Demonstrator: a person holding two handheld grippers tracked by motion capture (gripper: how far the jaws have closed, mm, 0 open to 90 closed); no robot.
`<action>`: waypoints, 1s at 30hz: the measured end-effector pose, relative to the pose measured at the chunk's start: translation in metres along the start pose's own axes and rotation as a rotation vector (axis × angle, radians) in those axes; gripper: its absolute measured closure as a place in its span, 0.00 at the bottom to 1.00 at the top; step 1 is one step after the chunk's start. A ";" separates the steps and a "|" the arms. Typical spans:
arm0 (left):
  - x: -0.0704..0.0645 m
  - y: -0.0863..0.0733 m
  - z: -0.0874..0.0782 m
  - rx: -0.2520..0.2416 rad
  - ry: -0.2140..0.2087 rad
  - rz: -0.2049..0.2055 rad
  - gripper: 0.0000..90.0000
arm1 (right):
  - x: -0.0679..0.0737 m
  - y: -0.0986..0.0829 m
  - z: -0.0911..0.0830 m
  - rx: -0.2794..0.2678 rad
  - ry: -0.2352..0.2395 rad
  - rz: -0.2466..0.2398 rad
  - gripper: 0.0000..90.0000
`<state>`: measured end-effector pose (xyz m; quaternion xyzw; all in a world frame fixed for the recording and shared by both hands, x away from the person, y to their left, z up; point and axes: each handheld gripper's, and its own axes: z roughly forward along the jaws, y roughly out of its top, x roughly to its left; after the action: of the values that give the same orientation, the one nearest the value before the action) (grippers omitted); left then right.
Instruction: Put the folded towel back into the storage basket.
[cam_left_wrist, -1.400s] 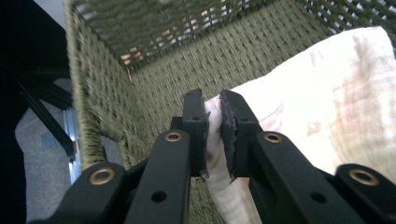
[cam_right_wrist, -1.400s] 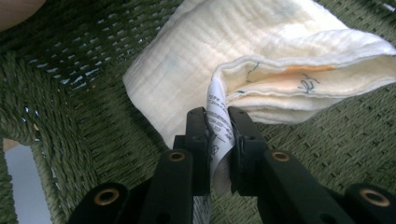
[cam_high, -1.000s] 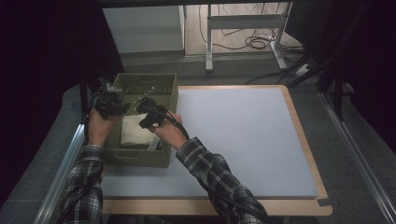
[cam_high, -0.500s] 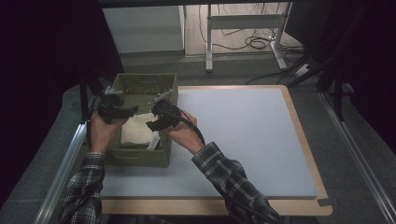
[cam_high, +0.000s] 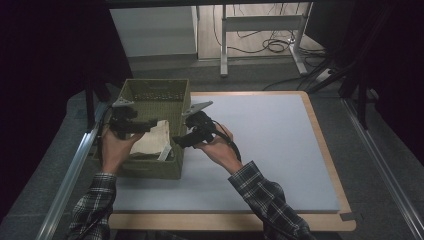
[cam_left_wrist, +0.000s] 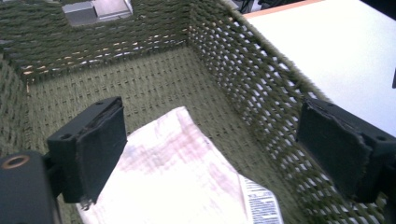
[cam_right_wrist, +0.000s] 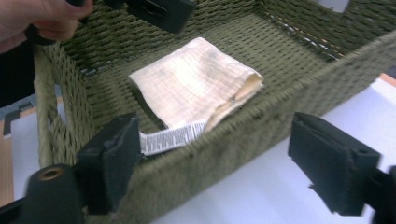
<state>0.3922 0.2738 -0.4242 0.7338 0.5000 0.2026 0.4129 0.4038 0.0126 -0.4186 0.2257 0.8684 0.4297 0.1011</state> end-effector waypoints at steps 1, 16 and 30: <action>-0.002 0.000 -0.001 -0.004 -0.008 0.001 0.09 | -0.001 -0.002 -0.003 -0.004 0.003 0.002 0.17; -0.034 -0.010 -0.008 -0.023 -0.048 0.059 0.04 | -0.017 -0.036 -0.033 -0.021 0.027 0.017 0.13; -0.072 -0.013 -0.009 -0.045 -0.092 0.125 0.01 | -0.025 -0.057 -0.061 -0.028 0.029 0.018 0.10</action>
<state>0.3483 0.2152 -0.4209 0.7627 0.4290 0.2050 0.4385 0.3856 -0.0722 -0.4265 0.2258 0.8617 0.4458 0.0881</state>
